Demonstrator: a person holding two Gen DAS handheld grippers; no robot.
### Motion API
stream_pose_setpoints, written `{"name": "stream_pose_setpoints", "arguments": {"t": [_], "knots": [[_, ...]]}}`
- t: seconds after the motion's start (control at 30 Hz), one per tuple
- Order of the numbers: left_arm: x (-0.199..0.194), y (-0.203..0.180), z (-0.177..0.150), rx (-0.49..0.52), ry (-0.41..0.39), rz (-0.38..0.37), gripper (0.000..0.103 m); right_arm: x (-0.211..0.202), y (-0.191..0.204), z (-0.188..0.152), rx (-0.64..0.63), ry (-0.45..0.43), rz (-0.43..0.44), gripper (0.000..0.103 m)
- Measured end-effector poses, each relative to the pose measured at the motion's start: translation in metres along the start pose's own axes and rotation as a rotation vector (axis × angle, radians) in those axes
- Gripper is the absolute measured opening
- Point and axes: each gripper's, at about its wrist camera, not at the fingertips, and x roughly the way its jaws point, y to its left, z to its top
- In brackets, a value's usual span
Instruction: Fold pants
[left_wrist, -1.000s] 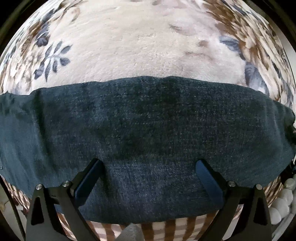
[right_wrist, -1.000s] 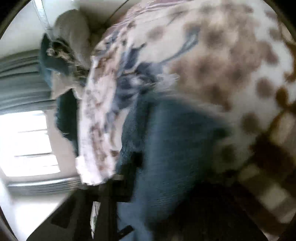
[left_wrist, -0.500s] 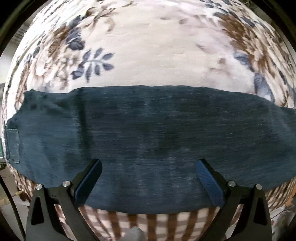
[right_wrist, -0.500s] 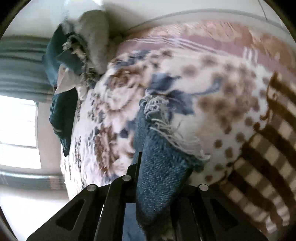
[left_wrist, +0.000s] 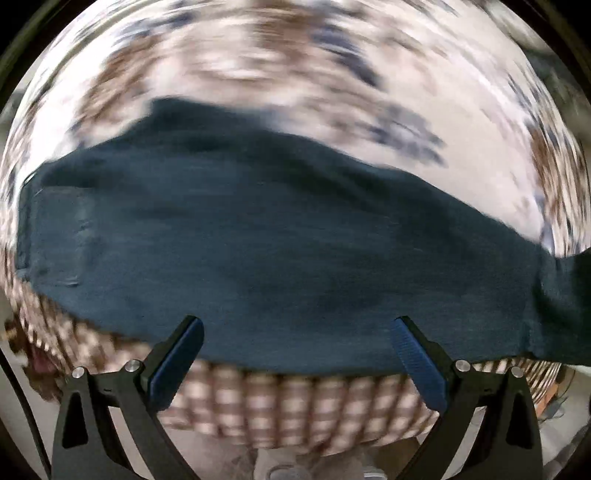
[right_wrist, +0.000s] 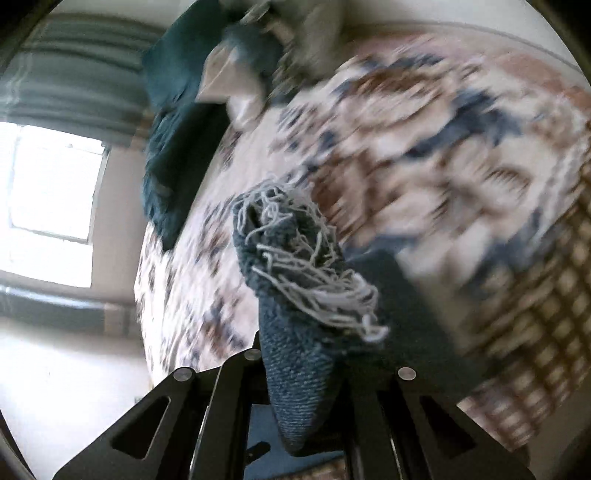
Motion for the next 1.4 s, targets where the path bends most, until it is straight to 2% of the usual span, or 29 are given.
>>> {"name": "stream_pose_setpoints", "arguments": {"t": [0.2, 0.37, 0.5, 0.57, 0.6, 0.63, 0.7, 0.8, 0.93, 1.0, 1.03, 1.1, 1.13, 1.17, 1.2, 1.23, 1.3, 1.4], "knots": [[-0.026, 0.127, 0.004, -0.118, -0.043, 0.032, 0.103, 0.085, 0.066, -0.093, -0.074, 0.169, 0.029, 0.006], [-0.029, 0.204, -0.004, -0.211, -0.047, 0.04, 0.103, 0.16, 0.106, -0.187, -0.243, 0.302, 0.013, 0.006], [-0.025, 0.237, -0.008, -0.229, -0.043, -0.03, 0.103, 0.211, 0.1, -0.239, -0.291, 0.487, -0.094, 0.023], [-0.02, 0.228, -0.011, -0.228, -0.045, -0.067, 0.103, 0.21, 0.104, -0.241, -0.312, 0.529, -0.066, 0.044], [-0.021, 0.227, -0.009, -0.224, -0.05, -0.1, 0.103, 0.206, 0.107, -0.24, -0.312, 0.552, -0.043, 0.07], [-0.02, 0.221, -0.008, -0.222, -0.052, -0.129, 0.103, 0.199, 0.111, -0.237, -0.308, 0.57, -0.013, 0.084], [-0.015, 0.21, -0.002, -0.219, -0.046, -0.199, 0.103, 0.177, 0.117, -0.227, -0.318, 0.558, 0.021, 0.084], [-0.01, 0.173, 0.015, -0.209, -0.017, -0.295, 0.103, 0.14, 0.115, -0.201, -0.347, 0.482, -0.004, 0.084], [0.011, 0.124, 0.025, -0.164, 0.024, -0.333, 0.103, 0.112, 0.081, -0.159, -0.362, 0.39, -0.205, 0.084], [0.023, 0.106, 0.026, -0.137, 0.037, -0.311, 0.103, 0.111, 0.061, -0.138, -0.33, 0.374, -0.282, 0.084], [0.033, 0.096, 0.03, -0.112, 0.042, -0.299, 0.098, 0.109, 0.05, -0.13, -0.302, 0.361, -0.315, 0.084], [0.039, 0.087, 0.029, -0.082, 0.041, -0.259, 0.077, 0.105, 0.034, -0.119, -0.276, 0.346, -0.338, 0.084], [0.041, 0.08, 0.028, -0.053, 0.021, -0.226, 0.053, 0.105, 0.032, -0.117, -0.277, 0.342, -0.347, 0.084], [0.04, 0.076, 0.026, -0.021, -0.008, -0.175, 0.043, 0.11, 0.033, -0.114, -0.28, 0.34, -0.353, 0.084], [0.039, 0.074, 0.023, -0.002, -0.028, -0.165, 0.021, 0.113, 0.032, -0.112, -0.29, 0.337, -0.361, 0.084], [0.037, 0.073, 0.019, 0.012, -0.037, -0.168, 0.008, 0.113, 0.031, -0.112, -0.297, 0.337, -0.372, 0.084], [0.032, 0.075, 0.007, 0.041, -0.061, -0.132, 0.007, 0.12, 0.029, -0.113, -0.311, 0.346, -0.399, 0.084], [0.038, 0.08, -0.007, 0.067, -0.056, -0.067, 0.006, 0.133, 0.033, -0.115, -0.335, 0.364, -0.44, 0.084]]}}
